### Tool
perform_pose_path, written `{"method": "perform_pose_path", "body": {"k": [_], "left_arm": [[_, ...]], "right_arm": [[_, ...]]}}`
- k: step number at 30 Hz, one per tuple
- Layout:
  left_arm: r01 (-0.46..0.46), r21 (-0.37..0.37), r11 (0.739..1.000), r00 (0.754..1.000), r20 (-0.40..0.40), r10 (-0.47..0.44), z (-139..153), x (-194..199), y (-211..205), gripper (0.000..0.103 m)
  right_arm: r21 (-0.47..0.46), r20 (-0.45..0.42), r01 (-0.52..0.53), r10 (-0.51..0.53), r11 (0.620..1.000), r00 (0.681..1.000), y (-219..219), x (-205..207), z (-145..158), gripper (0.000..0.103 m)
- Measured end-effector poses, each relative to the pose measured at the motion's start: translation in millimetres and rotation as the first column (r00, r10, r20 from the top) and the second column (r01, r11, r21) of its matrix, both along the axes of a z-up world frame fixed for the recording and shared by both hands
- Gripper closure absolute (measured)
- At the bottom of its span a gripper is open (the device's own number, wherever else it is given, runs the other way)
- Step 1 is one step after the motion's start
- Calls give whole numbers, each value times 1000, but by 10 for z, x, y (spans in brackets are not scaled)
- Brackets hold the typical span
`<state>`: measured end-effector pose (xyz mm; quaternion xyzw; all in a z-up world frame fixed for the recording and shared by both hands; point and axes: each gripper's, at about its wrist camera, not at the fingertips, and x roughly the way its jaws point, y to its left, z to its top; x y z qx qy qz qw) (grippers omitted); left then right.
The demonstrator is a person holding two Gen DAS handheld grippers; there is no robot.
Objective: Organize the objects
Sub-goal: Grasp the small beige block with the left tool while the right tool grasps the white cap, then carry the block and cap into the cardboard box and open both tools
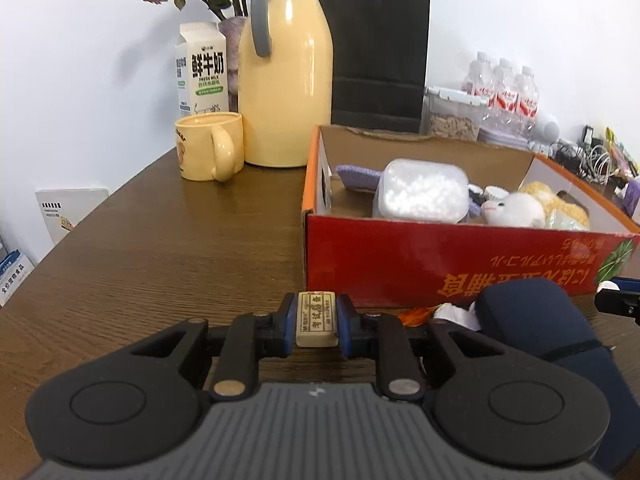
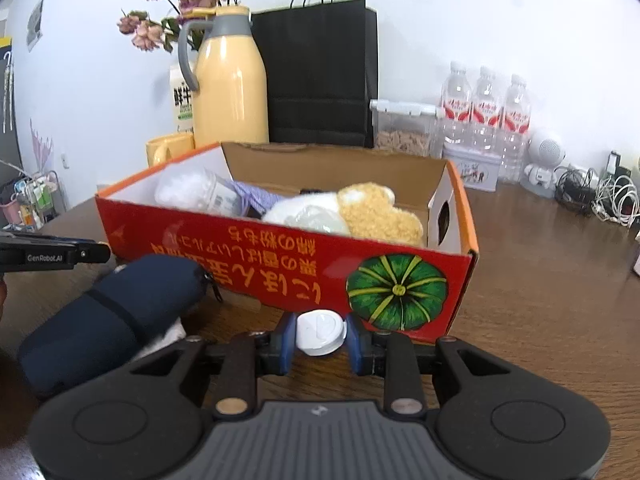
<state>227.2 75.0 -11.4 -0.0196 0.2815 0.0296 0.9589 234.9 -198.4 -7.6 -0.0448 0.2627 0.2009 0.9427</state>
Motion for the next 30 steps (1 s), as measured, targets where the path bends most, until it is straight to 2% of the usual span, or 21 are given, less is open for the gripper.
{"method": "perform_pose_path", "body": {"k": [8, 17, 24, 30], "left_arm": [[34, -11, 999, 993, 115, -32, 336, -225, -125, 82], [88, 13, 996, 969, 230, -89, 723, -49, -395, 81], [102, 1, 995, 967, 234, -99, 782, 355, -573, 81], [63, -18, 998, 975, 214, -58, 698, 728, -632, 81]], "right_arm": [[52, 79, -19, 15, 998, 997, 5, -114, 270, 77], [78, 170, -34, 21, 996, 985, 191, 40, 616, 77], [114, 187, -9, -13, 993, 982, 371, 397, 751, 77], [123, 171, 22, -43, 992, 984, 505, 788, 698, 78]]}}
